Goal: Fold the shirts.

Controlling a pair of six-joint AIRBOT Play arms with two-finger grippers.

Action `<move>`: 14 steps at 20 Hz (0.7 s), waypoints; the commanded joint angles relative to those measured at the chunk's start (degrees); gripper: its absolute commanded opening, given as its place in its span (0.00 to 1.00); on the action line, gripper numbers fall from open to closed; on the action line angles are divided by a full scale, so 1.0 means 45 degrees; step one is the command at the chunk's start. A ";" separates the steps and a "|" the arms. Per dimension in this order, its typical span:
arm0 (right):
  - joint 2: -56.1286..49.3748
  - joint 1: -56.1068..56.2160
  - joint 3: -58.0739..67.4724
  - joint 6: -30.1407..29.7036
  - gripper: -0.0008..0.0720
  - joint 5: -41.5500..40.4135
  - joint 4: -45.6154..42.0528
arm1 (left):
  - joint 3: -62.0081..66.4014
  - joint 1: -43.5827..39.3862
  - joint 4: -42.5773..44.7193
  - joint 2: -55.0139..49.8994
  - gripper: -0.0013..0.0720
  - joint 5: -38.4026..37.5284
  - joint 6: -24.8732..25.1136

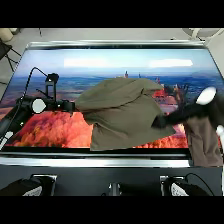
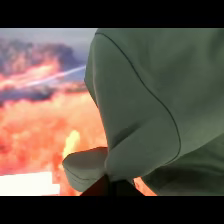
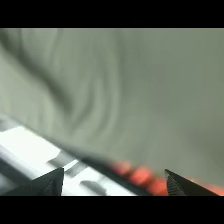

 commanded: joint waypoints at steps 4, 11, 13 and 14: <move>0.3769 0.0262 -0.6887 0.3007 0.97 -0.3264 0.1681 | 0.0029 0.0034 -0.0010 0.0015 0.05 -0.0325 0.0087; 0.3580 0.0291 -0.7198 0.5255 0.92 -0.6198 0.2059 | 0.0029 0.0034 -0.0024 0.0015 0.05 -0.0316 0.0083; 0.3104 0.0291 -0.7198 0.5236 0.92 -0.6742 0.2725 | 0.0029 0.0034 -0.0107 0.0015 0.05 -0.0311 0.0083; 0.2739 0.0291 -0.7198 0.5056 0.92 -0.6955 0.3109 | 0.0029 0.0034 -0.0155 0.0015 0.05 -0.0311 0.0078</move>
